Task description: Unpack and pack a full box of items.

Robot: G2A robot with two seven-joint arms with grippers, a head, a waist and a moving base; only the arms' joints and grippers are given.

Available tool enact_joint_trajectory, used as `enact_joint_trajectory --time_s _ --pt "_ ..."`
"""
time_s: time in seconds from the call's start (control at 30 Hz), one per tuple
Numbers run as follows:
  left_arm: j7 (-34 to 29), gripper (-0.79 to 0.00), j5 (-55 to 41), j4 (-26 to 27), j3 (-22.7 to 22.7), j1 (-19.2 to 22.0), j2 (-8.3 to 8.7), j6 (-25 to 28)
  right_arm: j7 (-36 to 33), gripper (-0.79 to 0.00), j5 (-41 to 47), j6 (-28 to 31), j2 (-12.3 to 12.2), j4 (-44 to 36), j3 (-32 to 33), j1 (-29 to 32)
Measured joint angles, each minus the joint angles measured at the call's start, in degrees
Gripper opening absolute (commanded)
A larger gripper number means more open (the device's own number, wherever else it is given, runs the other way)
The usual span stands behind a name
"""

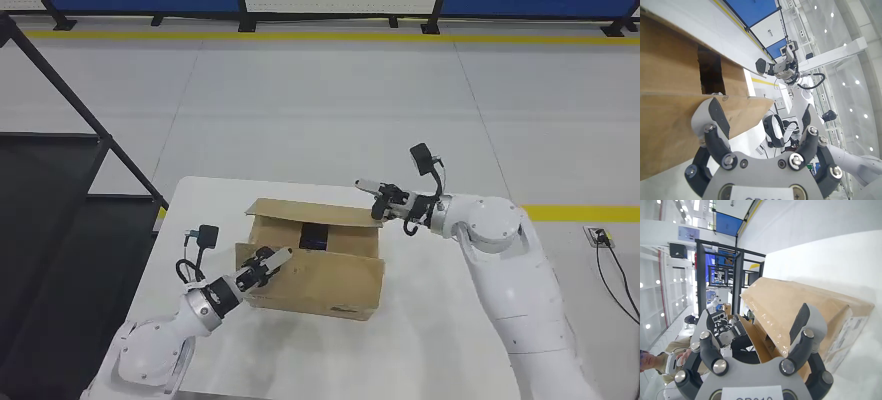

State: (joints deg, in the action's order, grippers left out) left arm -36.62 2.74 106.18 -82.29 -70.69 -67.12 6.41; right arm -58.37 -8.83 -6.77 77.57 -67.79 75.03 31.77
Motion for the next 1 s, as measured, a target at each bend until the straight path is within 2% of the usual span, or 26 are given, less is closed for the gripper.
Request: enact_joint_trajectory --time_s 0.07,0.43,0.8,1.0 --pt "0.0 0.000 0.0 0.0 0.0 0.0 0.00 0.0 -0.3 0.000 -1.1 -1.5 0.0 -0.3 -0.6 -0.3" --pt "-0.6 0.000 0.2 -0.3 0.6 0.1 0.00 -0.6 0.6 0.000 -0.5 -1.3 0.0 -0.8 -1.0 0.5" --pt "7.2 0.000 2.5 -7.7 8.6 8.7 -1.46 -8.2 0.9 0.000 5.6 -9.8 0.3 0.7 -2.5 -0.3" --pt "10.9 0.000 2.9 -10.2 11.7 11.4 -2.24 -9.7 -1.6 0.000 9.2 -11.3 0.4 3.1 -3.6 -1.3"
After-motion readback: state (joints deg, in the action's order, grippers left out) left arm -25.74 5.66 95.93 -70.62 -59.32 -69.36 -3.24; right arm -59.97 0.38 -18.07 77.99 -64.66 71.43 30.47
